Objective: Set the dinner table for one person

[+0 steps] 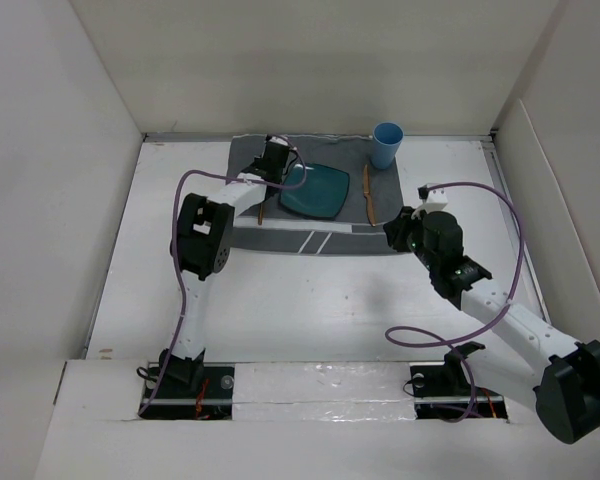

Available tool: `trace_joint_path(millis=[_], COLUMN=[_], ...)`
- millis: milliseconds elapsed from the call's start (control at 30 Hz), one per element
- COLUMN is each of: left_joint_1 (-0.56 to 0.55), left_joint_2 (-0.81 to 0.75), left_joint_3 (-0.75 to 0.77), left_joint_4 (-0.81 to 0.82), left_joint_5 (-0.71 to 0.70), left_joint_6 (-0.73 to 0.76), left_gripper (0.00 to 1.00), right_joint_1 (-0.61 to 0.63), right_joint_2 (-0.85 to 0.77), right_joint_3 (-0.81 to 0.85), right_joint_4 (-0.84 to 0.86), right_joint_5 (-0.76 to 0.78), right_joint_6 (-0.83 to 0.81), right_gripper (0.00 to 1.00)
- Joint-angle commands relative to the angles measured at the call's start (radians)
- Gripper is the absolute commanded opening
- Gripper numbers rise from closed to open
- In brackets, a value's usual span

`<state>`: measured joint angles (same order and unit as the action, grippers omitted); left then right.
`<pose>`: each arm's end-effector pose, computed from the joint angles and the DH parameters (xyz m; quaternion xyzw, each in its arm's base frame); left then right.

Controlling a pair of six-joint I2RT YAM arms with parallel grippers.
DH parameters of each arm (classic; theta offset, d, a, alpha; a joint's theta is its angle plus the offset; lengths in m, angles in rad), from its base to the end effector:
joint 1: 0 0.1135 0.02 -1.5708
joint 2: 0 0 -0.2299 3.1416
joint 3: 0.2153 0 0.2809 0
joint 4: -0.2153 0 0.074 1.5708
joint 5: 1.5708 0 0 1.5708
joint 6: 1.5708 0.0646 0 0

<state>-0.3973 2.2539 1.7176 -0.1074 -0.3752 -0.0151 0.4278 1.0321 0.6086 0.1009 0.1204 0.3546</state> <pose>0.5061 -0.1867 0.1227 0.0850 0.8786 0.0733 0.4641 0.2834 0.1207 0.2090 0.0055 0.8108 0.1773 0.5579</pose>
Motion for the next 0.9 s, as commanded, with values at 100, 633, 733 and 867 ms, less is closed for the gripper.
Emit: trace_joint_path(millis=[100,633,733,867], left_joint_1=[0.005,0.005,0.005,0.005], left_joint_2=[-0.011,-0.408,-0.561,-0.756], left_joint_3=[0.037,0.022,-0.029,-0.137], left_joint_4=[-0.021,-0.044,-0.034,-0.029], left_joint_5=[-0.042,-0.036,0.056,0.134], left_joint_6=[0.035,-0.173,-0.223,-0.322], left_gripper=[0.12,0.75,0.74,0.74], right_joint_1=[0.019,0.019,0.019,0.028], right_joint_2=[-0.009,-0.02,-0.04,-0.073], right_joint_3=[0.042,0.026,0.022,0.013], right_joint_4=[0.017,0.033,0.039,0.039], right_joint_5=[0.03,0.051,0.051,0.061], right_joint_6=[-0.017,-0.017,-0.019,-0.02], right_gripper=[0.28,0.22,0.05,0.0])
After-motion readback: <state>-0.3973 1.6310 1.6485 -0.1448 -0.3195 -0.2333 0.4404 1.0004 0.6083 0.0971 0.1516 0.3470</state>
